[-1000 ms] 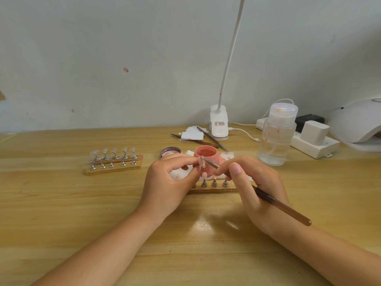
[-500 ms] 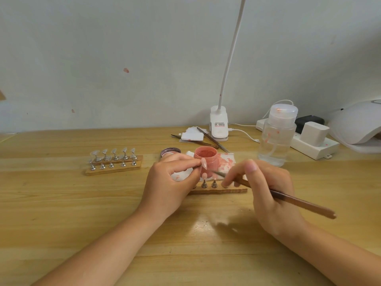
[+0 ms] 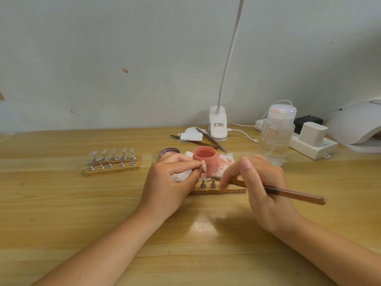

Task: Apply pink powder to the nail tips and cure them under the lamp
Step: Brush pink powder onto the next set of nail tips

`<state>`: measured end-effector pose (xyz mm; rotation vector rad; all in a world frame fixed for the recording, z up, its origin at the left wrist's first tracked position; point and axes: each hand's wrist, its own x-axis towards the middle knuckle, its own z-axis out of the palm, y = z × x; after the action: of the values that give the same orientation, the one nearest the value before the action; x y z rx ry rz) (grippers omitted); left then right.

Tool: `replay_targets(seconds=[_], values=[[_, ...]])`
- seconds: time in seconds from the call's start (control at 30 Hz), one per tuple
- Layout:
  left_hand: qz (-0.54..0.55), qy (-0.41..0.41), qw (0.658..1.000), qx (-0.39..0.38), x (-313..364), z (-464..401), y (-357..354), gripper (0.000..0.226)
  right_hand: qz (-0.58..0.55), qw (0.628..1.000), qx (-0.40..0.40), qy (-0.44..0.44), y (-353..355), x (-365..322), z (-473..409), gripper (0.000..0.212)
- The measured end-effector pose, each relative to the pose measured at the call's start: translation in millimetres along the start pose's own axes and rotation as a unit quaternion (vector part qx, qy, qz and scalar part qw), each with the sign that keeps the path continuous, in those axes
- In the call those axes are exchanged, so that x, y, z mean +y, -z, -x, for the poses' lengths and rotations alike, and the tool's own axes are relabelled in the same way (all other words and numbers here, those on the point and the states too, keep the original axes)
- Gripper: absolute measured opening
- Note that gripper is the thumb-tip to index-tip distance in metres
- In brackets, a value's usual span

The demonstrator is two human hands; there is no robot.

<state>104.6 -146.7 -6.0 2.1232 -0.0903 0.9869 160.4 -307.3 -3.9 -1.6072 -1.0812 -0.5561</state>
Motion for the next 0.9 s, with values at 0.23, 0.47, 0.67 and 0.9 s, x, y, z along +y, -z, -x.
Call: replay_targets(seconds=[0.23,0.47,0.67,0.9], values=[[-0.007,-0.006,1.0,0.001,0.1,-0.3,0.1,0.022,-0.021,1.0,-0.009,-0.015,0.0,1.4,-1.4,0.051],[-0.007,-0.01,1.0,0.001,-0.5,-0.2,0.2,0.023,-0.015,1.0,-0.014,-0.018,0.3,0.6,-2.4,0.049],[-0.005,-0.009,1.0,-0.005,-1.9,-0.5,0.0,0.019,-0.04,0.999,-0.004,-0.013,1.5,-2.1,-2.0,0.05],[0.002,-0.033,0.999,0.0,-0.7,-1.8,-0.7,0.026,-0.049,0.998,-0.01,-0.03,1.2,-2.8,-0.2,0.055]])
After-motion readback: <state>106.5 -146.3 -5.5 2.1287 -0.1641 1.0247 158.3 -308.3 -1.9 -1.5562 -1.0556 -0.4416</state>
